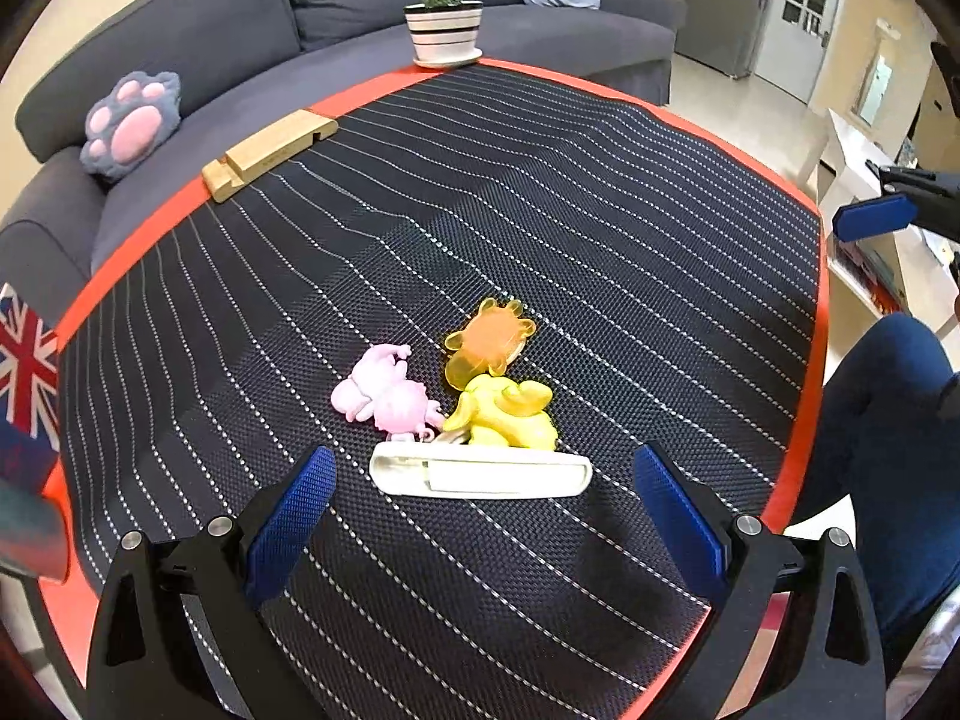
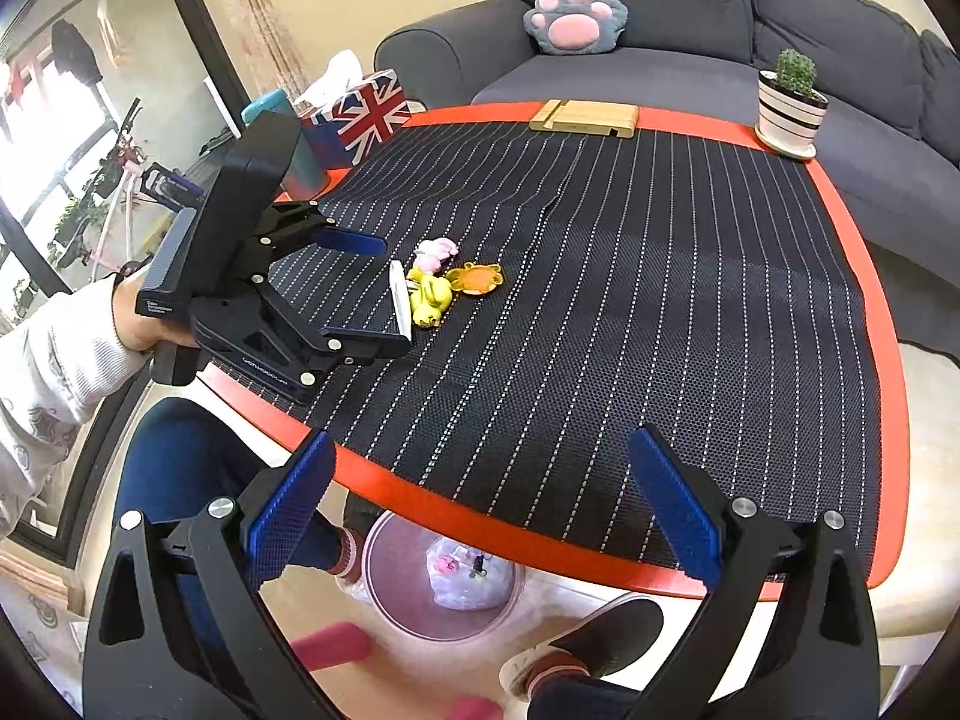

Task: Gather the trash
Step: 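Close the left gripper on the white plastic strip and lift it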

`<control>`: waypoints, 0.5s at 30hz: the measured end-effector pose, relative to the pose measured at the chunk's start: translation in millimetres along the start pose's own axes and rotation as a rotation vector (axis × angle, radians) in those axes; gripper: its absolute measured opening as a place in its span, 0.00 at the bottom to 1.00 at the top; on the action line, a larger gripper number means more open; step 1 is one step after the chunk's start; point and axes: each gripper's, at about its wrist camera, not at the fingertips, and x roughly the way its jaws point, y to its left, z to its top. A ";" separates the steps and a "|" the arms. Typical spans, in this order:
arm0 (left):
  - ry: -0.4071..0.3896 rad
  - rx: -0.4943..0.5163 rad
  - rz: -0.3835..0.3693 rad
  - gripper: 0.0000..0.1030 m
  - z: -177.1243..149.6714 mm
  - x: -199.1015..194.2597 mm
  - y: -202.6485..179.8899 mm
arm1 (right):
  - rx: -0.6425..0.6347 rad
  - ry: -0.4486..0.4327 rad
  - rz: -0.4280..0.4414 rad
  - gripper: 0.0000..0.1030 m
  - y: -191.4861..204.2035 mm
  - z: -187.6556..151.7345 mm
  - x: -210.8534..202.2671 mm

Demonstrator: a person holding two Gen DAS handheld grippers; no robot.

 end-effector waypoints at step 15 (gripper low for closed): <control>0.012 0.005 0.001 0.72 -4.3 7.3 1.9 | 0.001 0.013 0.002 0.94 -0.6 3.4 7.8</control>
